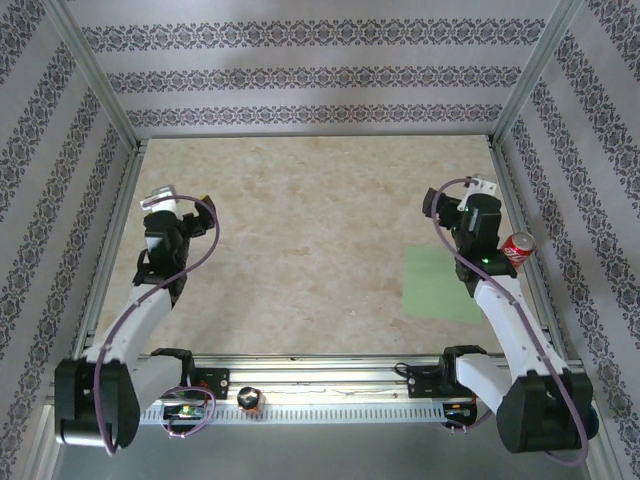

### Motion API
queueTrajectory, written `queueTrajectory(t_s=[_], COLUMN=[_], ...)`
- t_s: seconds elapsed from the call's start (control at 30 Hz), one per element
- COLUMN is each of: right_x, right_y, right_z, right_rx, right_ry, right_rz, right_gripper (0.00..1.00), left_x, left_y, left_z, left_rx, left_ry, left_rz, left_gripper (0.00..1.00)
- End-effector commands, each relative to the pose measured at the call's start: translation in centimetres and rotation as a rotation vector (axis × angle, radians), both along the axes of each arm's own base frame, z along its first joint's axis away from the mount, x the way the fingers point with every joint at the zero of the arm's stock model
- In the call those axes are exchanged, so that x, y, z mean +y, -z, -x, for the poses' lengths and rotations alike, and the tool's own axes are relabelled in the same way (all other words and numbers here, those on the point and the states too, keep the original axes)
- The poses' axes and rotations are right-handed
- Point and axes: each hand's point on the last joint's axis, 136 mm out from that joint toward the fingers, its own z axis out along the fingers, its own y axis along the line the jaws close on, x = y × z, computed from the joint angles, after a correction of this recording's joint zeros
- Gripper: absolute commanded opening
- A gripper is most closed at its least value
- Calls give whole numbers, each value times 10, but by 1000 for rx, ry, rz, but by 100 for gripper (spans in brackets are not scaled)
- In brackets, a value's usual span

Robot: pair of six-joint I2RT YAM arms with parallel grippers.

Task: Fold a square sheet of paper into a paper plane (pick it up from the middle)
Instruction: Move the square sheet of paper to the center of the table.

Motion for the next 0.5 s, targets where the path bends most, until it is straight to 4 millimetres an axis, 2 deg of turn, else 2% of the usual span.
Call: queueTrajectory(t_s=[0.0,0.07,0.23,0.33,0.47], right_x=[39,39,42,24,20], right_y=[46,56,109,139,155], right_z=[39,49,75,97,106], right_rx=[208,228,517,691,750], right_ry=[-146,-99,-26,118,150], right_rz=[-305,-415,-489,-411,-377], right_gripper=[98,98,98,98,98], left_x=[-23,-42,-96,-121,-147], left_y=[30,23,22,22,31], left_z=[22,24,32,43,53], left_rx=[141,140,264,335,426], left_ry=[80,159,405,501,564], left_rz=[239,348,539,551,500], left_gripper=[99,99,100,100,100])
